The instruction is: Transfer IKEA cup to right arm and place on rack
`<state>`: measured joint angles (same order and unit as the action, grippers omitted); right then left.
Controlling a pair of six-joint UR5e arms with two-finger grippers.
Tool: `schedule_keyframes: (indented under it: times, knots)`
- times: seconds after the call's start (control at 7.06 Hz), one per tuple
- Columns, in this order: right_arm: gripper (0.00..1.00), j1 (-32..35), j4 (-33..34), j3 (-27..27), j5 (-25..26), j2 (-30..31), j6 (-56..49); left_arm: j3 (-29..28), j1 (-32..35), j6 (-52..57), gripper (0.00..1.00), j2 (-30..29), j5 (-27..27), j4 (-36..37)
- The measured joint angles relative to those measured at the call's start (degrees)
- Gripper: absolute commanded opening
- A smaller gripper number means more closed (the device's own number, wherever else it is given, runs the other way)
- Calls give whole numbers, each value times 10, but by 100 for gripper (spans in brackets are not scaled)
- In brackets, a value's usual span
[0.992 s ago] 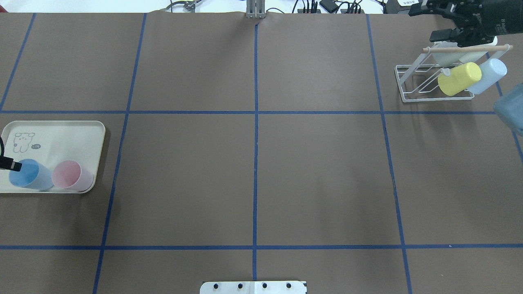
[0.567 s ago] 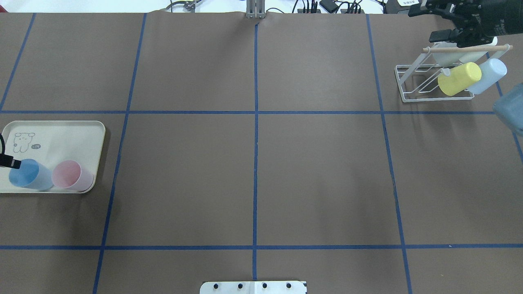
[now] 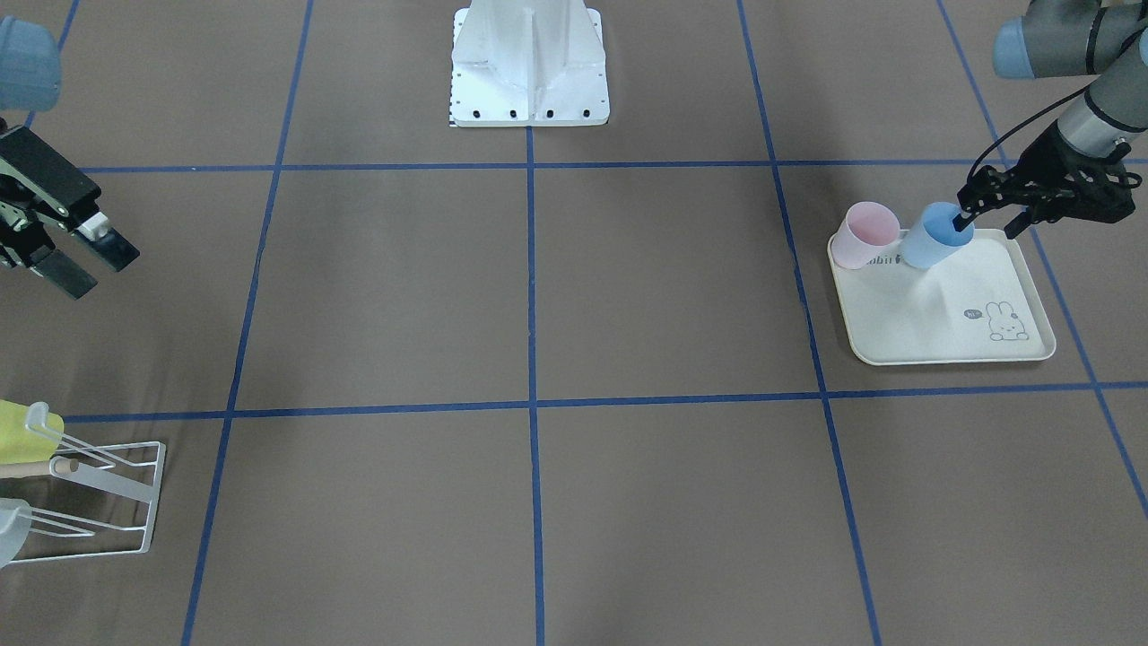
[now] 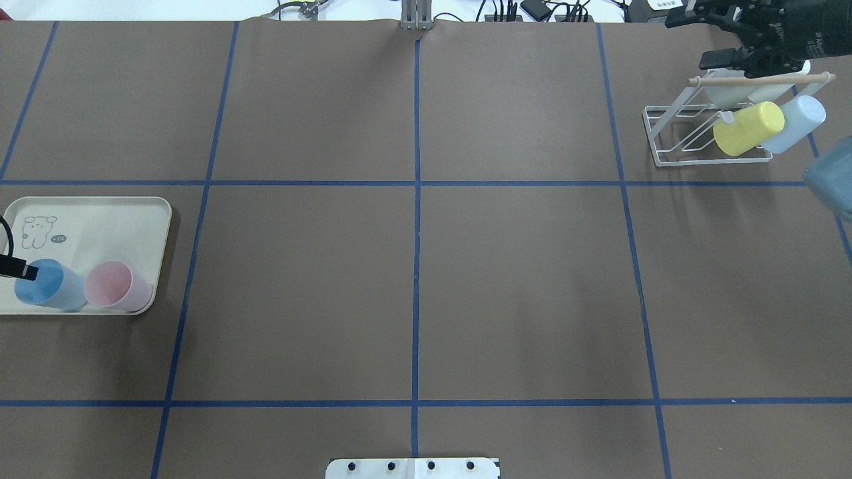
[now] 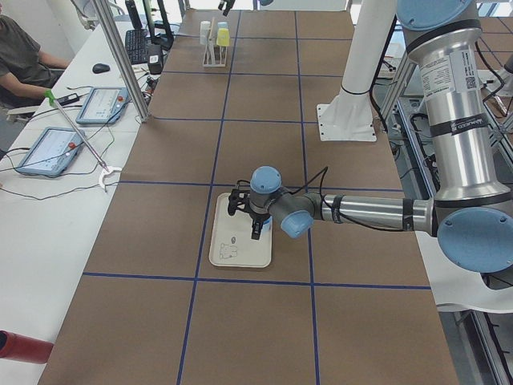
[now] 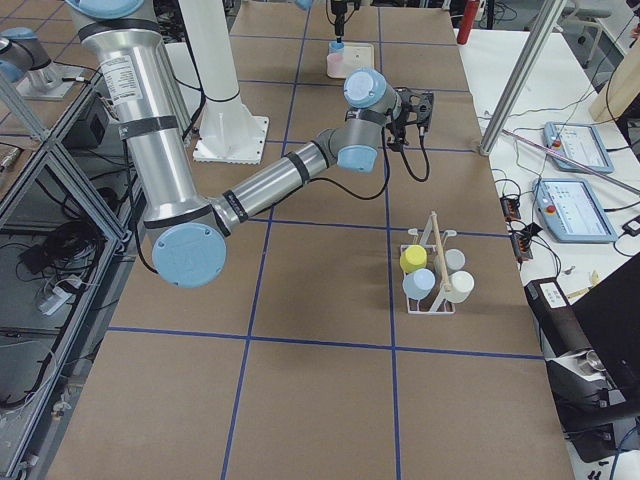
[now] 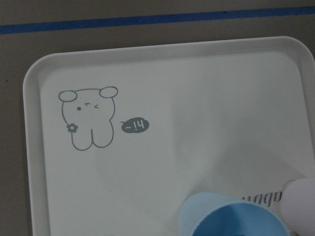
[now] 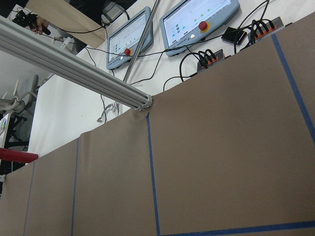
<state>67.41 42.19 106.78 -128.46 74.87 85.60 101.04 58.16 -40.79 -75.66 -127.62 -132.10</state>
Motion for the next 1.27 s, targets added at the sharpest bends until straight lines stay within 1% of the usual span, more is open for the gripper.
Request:
schedule_keyframes:
  times: [0.28, 0.57, 0.71, 0.99, 1.27]
  knots:
    - [100, 0, 0, 0, 0, 1, 0, -1, -12, -1, 60, 0, 0, 0]
    - [100, 0, 0, 0, 0, 2, 0, -2, -16, -2, 48, 1, 0, 0]
    - [100, 0, 0, 0, 0, 2, 0, -2, -17, -2, 36, 1, 0, 0]
    - [100, 0, 0, 1, 0, 2, -1, -2, -19, -4, 0, 1, 0, 0]
    - [100, 0, 0, 2, 0, 2, -1, -2, -19, -6, 0, 1, 0, 0]
